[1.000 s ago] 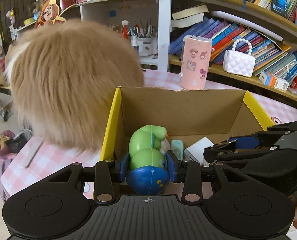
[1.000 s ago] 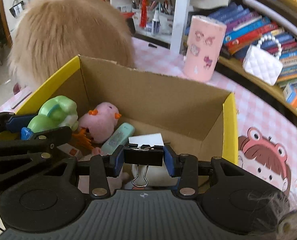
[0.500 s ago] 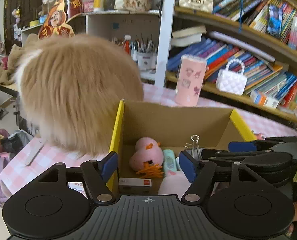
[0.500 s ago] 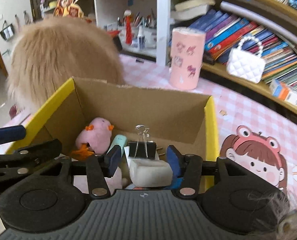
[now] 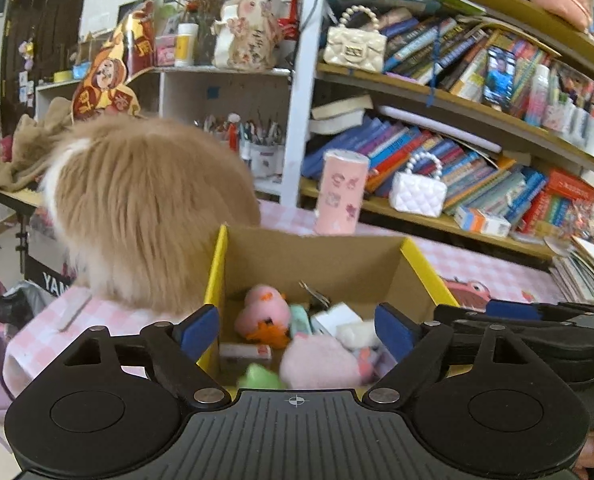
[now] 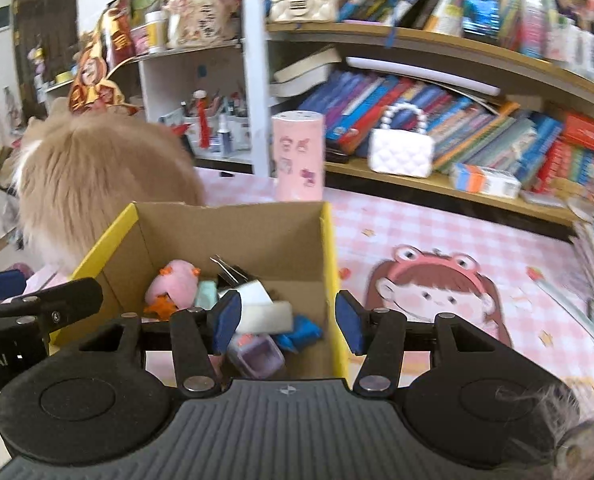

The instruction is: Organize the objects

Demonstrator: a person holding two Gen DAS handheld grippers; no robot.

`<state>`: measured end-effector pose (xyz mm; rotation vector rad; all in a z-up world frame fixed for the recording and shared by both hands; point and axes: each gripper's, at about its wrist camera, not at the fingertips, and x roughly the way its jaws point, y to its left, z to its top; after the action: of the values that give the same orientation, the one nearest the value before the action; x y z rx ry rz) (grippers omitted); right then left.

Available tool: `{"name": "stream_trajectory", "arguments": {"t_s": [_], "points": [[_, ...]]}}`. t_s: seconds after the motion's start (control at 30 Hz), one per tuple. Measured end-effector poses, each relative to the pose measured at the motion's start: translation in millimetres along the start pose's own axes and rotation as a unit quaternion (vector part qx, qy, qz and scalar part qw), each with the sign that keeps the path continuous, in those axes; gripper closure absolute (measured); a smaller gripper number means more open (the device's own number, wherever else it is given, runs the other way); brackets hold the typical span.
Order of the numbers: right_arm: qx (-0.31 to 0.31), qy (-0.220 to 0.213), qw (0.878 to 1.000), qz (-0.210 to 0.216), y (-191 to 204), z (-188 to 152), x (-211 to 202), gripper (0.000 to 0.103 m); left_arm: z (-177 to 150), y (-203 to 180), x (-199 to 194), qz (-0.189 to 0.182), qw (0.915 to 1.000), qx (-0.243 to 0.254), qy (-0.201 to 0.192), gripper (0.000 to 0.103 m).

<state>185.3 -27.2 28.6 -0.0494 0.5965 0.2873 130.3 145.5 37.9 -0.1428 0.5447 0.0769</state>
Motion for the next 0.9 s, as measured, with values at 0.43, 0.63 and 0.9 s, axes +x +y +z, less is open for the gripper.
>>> {"name": "stream_trajectory", "arguments": {"t_s": [0.43, 0.63, 0.9], "points": [[0.026, 0.018, 0.995, -0.096, -3, -73, -62, 0.037, -56, -17, -37, 0.027, 0.9975, 0.037, 0.053, 0.013], [0.032, 0.021, 0.993, -0.113, -1, -98, -87, 0.031, -74, -27, -58, 0.020, 0.9965, 0.056, 0.059, 0.013], [0.045, 0.020, 0.989, -0.138, -4, -127, -123, 0.024, -91, -46, -74, 0.001, 0.9940, 0.079, 0.075, 0.010]]}}
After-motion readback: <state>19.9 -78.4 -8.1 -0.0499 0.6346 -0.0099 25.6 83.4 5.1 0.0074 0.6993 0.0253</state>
